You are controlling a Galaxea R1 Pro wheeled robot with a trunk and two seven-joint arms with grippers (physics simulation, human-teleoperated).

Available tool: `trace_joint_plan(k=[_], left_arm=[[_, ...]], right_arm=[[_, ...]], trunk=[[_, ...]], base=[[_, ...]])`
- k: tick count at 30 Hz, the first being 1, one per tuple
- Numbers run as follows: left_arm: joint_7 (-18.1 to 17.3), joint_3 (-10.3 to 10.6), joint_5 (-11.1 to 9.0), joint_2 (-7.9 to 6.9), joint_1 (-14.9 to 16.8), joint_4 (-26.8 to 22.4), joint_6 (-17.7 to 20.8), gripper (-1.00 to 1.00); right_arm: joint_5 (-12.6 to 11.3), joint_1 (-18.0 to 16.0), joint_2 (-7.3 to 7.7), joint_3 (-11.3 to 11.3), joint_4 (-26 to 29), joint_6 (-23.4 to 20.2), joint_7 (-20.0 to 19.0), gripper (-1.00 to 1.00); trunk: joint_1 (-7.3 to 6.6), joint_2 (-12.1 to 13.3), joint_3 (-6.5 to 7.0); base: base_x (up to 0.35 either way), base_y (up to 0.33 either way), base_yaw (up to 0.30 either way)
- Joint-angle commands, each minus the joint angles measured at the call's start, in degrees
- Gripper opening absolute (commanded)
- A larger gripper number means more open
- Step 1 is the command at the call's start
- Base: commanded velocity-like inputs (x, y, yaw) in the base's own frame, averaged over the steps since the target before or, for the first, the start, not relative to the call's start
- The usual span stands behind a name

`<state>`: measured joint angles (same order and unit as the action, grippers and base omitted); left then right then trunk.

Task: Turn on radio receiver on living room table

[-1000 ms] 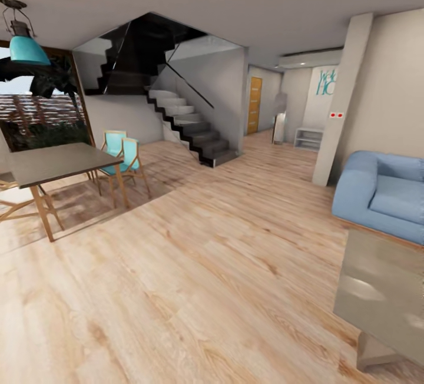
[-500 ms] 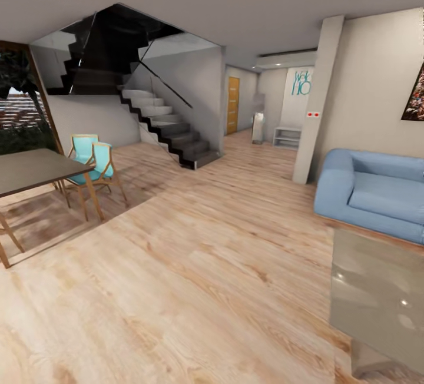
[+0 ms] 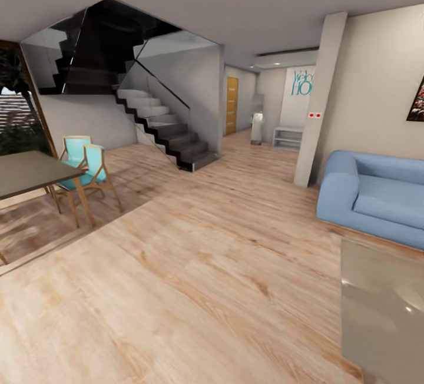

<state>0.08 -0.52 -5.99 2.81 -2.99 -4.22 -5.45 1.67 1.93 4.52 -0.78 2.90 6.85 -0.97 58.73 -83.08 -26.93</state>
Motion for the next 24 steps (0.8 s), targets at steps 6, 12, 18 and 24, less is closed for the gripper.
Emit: trace_joint_plan(k=[6,12,18,24], left_arm=[[0.24,0.0,0.07,0.0,0.0,0.0,-0.08,1.0],[0.26,-0.03,0.11,0.03,0.0,-0.03,-0.25,1.0],[0.27,-0.09,0.11,0.08,0.0,-0.08,-0.34,1.0],[0.27,-0.05,0.18,0.09,0.0,-0.09,-0.35,1.0]], right_arm=[[0.0,0.0,-0.11,-0.01,0.0,0.04,0.05,1.0],[0.0,0.01,-0.11,-0.01,0.0,0.01,0.02,1.0],[0.0,0.0,-0.12,-0.01,0.0,0.01,0.02,1.0],[0.0,0.03,-0.13,-0.01,0.0,0.01,0.0,1.0]], trunk=[[0.0,0.0,0.09],[0.0,0.0,0.25],[0.0,0.0,0.42],[0.0,0.0,0.59]], base=[[0.239,-0.131,-0.173],[0.044,-0.024,-0.267],[0.004,-0.002,-0.274],[0.0,0.0,-0.275]])
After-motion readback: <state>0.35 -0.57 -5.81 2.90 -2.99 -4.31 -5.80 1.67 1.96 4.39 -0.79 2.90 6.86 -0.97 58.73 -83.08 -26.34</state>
